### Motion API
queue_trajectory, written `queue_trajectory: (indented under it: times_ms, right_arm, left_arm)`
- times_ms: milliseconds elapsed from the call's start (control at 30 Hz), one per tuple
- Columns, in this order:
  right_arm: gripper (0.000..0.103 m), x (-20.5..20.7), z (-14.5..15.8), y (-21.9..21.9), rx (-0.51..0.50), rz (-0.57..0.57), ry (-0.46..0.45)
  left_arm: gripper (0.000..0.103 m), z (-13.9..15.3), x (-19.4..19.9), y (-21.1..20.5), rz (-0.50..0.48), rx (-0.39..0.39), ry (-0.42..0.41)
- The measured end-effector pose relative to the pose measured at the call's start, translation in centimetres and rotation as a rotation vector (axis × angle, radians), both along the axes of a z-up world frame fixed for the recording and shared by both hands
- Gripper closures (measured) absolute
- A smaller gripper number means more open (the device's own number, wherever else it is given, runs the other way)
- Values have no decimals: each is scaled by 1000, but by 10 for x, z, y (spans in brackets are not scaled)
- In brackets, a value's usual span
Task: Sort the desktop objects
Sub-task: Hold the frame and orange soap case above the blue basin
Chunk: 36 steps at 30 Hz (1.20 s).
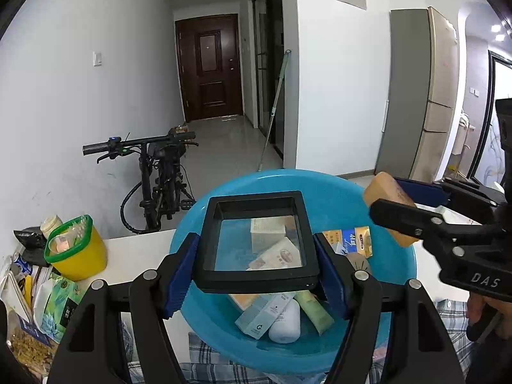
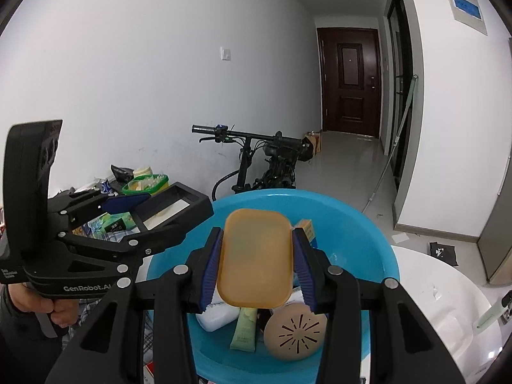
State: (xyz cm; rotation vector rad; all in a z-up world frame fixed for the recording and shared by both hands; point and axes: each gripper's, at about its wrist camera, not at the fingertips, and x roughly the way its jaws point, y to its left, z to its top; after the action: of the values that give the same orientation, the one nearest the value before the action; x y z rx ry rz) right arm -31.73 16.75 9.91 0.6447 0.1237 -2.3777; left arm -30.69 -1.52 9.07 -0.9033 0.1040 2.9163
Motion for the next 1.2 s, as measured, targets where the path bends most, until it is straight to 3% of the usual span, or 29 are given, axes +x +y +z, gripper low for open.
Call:
queue_trajectory:
  times_ms: [1200]
  right_arm:
    - [61, -5, -7, 8, 6, -9, -19]
  left_arm:
    - [31, -5, -4, 5, 3, -23, -11]
